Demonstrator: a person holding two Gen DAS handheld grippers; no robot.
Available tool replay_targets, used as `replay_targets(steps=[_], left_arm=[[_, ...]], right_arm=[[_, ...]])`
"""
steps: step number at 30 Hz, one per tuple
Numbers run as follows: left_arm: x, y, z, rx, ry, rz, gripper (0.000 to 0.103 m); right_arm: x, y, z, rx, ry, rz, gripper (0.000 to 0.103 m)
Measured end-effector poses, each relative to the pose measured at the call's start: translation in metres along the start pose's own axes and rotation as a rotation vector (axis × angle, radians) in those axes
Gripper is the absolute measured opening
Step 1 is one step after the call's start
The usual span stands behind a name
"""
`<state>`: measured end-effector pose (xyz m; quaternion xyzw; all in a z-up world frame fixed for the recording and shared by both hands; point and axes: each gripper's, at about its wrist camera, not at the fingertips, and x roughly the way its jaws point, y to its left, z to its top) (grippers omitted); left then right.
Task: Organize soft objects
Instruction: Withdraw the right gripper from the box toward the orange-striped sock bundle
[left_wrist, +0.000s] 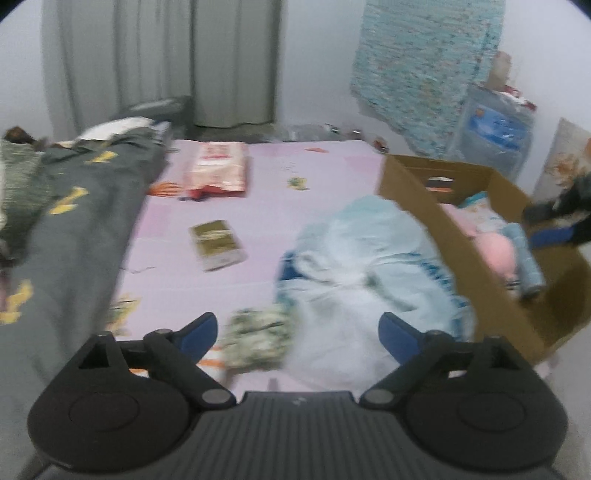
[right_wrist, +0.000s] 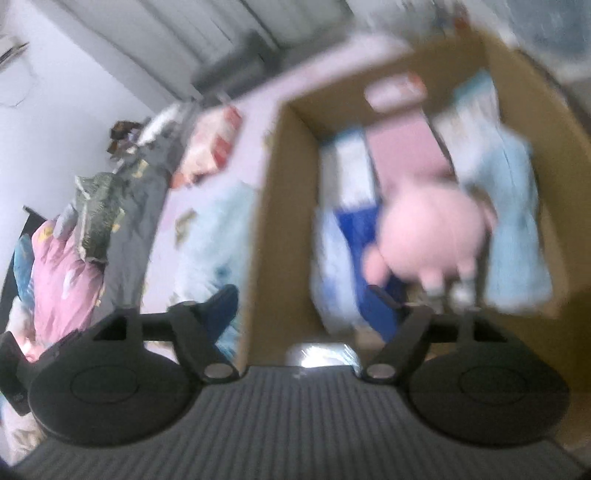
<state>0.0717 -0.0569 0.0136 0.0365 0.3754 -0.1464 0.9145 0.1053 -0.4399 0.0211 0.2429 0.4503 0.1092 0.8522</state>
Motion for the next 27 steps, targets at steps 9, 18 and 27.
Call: replay_targets(steps=[9,18,27], left_arm=[[-0.015,0.05,-0.016,-0.081,-0.007,0.143,0.103],[-0.036,0.077,-0.005,-0.123,-0.109,0.173,0.072],[-0.019,0.086,-0.025,-0.135,-0.021,0.157,0.088]], right_arm=[[0.044,0.117,0.002,-0.166,-0.067,0.192,0.102],[0.09,0.187,-0.013,-0.181,-0.087,0.312,0.1],[0.143,0.211,-0.019,-0.203,0.057,0.334,0.092]])
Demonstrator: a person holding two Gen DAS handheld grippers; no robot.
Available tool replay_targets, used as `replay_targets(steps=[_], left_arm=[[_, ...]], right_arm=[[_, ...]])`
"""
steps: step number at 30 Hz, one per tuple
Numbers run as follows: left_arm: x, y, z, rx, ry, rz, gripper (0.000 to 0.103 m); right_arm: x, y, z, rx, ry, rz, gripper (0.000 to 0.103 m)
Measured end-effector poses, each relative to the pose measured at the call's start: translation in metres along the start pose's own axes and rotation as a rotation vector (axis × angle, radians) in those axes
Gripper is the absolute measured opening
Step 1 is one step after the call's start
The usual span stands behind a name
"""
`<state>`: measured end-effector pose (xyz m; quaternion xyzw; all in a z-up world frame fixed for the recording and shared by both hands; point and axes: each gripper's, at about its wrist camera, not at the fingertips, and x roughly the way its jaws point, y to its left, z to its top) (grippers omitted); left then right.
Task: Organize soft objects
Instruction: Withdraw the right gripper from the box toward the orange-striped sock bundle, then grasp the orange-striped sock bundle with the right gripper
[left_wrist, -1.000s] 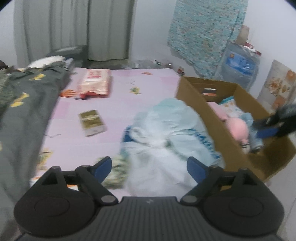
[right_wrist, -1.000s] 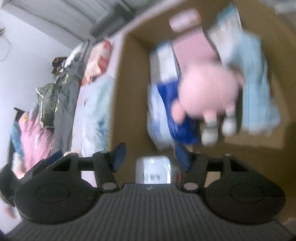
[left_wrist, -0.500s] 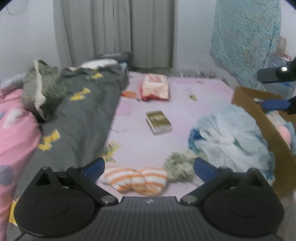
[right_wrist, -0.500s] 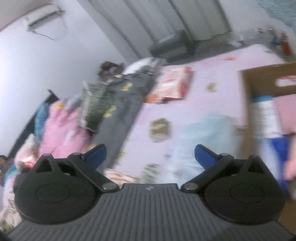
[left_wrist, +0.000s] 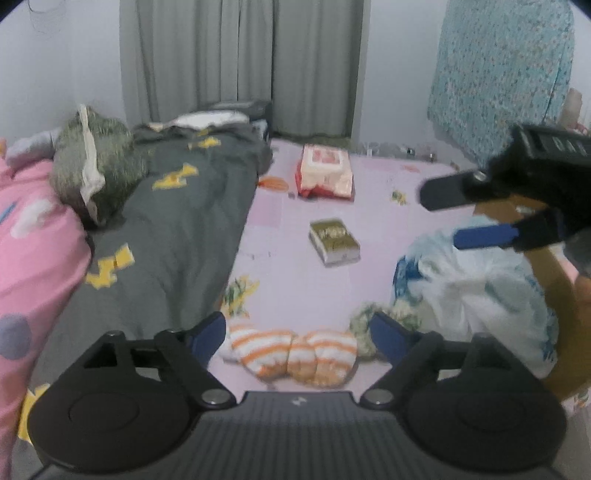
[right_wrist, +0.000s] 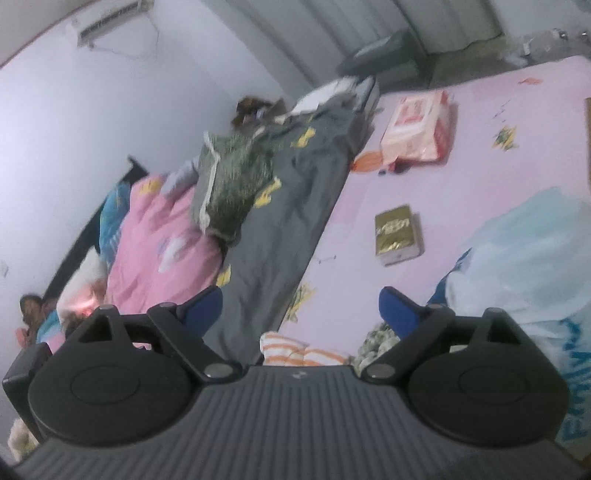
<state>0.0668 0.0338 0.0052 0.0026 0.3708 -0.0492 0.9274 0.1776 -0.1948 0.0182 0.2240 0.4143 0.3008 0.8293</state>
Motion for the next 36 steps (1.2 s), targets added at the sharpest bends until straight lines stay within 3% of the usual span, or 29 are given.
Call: replay_targets(steps=[8,14,16,20,25,32,36], left_arm=[[0.031,0.002,-0.027,-0.04,0.131,-0.07,0.095],[0.055,0.006,-0.033,-0.088,0.178,-0.108,0.096],[0.058,0.008,-0.034,-0.101,0.154,-0.119,0.092],[0.068,0.013,-0.036,-0.132,0.168,-0.122,0.074],[0.073,0.019,-0.037,-0.166,0.182,-0.154,0.072],[0.067,0.03,-0.043,-0.191,0.189,-0.15,0.076],[0.074,0.029,-0.042,-0.187,0.205,-0.135,0.075]], right_arm=[[0.07,0.013,-0.001,-0.041,0.204,0.014,0.092],[0.124,0.015,-0.001,-0.013,0.369,0.028,0.094],[0.141,0.016,-0.004,-0.014,0.414,0.04,0.094],[0.168,0.014,-0.009,-0.016,0.463,0.016,0.092],[0.188,0.002,-0.014,0.013,0.501,-0.028,0.078],[0.183,-0.008,-0.03,0.119,0.588,0.042,0.063],[0.181,-0.008,-0.039,0.113,0.603,0.033,0.058]])
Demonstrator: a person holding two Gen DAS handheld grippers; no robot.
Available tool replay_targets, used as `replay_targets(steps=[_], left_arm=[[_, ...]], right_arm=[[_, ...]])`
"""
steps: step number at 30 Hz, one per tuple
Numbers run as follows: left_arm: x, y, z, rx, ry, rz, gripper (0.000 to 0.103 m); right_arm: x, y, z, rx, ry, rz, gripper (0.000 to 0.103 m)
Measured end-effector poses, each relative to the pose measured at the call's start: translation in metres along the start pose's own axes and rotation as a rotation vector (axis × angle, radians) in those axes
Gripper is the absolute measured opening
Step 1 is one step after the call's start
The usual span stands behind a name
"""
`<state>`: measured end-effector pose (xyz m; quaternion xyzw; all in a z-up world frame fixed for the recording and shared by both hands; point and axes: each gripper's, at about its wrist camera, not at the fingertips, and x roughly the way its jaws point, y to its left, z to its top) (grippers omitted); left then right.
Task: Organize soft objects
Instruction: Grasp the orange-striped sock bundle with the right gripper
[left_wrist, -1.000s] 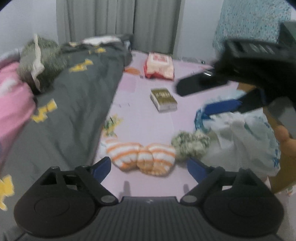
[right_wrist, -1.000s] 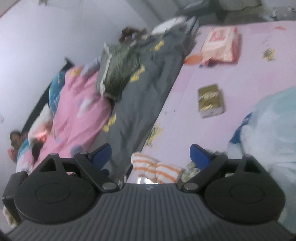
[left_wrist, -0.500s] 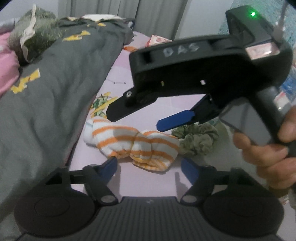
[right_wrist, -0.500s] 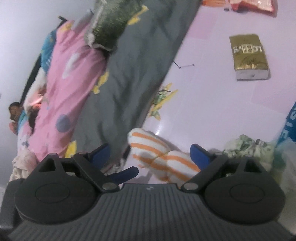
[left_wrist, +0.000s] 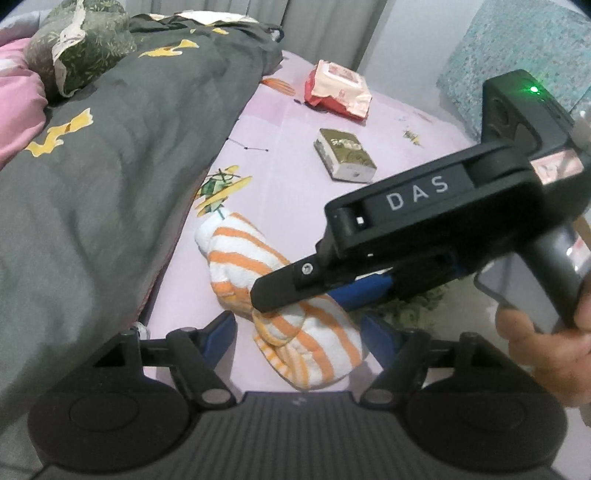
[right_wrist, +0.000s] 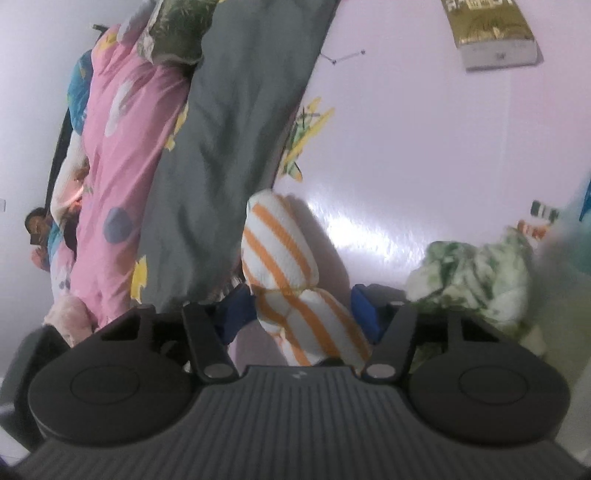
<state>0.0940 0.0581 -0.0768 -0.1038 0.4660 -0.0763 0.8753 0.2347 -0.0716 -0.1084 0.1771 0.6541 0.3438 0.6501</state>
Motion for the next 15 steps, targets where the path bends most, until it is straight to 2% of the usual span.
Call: replay_targets(steps=[3,7,9,15], left_arm=[[0.001,-0.006,0.001,0.025,-0.009,0.021,0.072],[-0.003,-0.014,0.003,0.056,-0.017,0.057,0.061],[-0.009,-0.016,0.004,0.076,-0.035,0.069,0.06],[-0.035,-0.032,0.007,0.129,-0.106,0.097,0.06]], right_arm=[[0.003,-0.003,-0.001,0.021,-0.016,0.022,0.055],[0.001,-0.007,-0.004,0.032,-0.044,0.065,0.048],[-0.004,-0.006,-0.006,0.032,-0.057,0.091,0.044],[-0.029,0.005,-0.013,-0.005,-0.114,0.141,0.044]])
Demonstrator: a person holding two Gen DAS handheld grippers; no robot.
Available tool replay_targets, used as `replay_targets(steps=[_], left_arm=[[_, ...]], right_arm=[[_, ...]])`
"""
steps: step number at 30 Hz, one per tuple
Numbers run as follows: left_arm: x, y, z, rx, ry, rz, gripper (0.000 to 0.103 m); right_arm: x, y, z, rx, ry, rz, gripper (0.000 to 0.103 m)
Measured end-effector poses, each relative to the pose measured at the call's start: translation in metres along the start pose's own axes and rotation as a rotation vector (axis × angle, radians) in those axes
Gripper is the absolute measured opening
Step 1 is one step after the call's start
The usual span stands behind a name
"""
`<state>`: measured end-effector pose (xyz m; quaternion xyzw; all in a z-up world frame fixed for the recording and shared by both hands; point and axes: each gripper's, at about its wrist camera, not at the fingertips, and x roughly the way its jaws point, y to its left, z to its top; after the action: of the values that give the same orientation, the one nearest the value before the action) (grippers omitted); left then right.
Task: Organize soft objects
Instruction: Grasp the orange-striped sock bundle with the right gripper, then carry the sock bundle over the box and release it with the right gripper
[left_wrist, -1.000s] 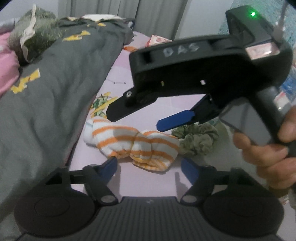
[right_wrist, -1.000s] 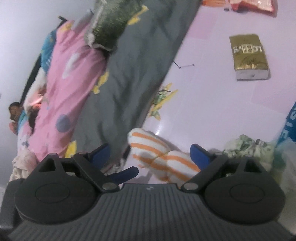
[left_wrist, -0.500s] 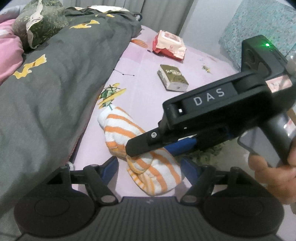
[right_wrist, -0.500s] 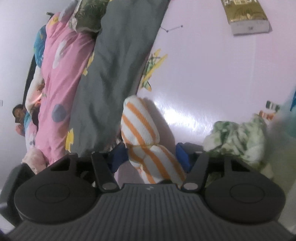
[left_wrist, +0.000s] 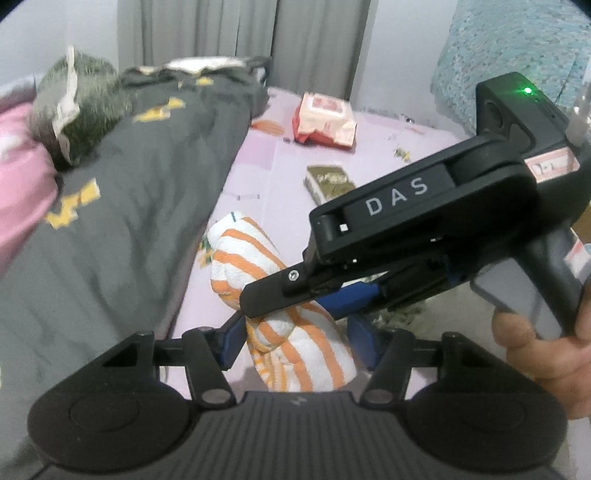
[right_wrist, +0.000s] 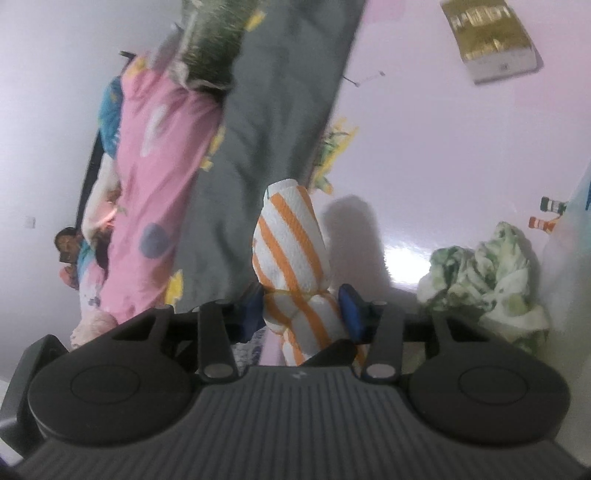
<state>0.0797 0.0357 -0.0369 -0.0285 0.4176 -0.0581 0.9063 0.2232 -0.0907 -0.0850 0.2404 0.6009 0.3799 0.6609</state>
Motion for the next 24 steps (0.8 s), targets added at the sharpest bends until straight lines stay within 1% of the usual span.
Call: replay_targets(steps=[7,10,12,16,20,22,24], left_arm=[[-0.036,-0.024,0.014,0.067,-0.091,0.036,0.06],[-0.05,-0.04,0.023,0.106,-0.136,0.026,0.06],[-0.059,-0.054,0.031,0.138,-0.163,0.002,0.06],[-0.072,-0.093,0.044,0.217,-0.206,-0.081,0.06],[-0.076,-0.143,0.05,0.294,-0.239,-0.215,0.061],[-0.071,-0.173,0.052,0.342,-0.232,-0.285,0.061],[-0.065,-0.206,0.053,0.399,-0.206,-0.356,0.061]], right_arm=[[-0.038,0.021,-0.01,-0.041,-0.084,0.064,0.044],[-0.063,0.03,-0.014,-0.064,-0.131,0.08,0.044],[-0.086,0.035,-0.018,-0.076,-0.17,0.084,0.044],[-0.139,0.035,-0.034,-0.085,-0.261,0.068,0.044],[-0.205,0.013,-0.063,-0.044,-0.358,0.029,0.043],[-0.234,-0.003,-0.079,-0.008,-0.392,0.003,0.043],[-0.263,-0.021,-0.098,0.03,-0.434,-0.035,0.043]])
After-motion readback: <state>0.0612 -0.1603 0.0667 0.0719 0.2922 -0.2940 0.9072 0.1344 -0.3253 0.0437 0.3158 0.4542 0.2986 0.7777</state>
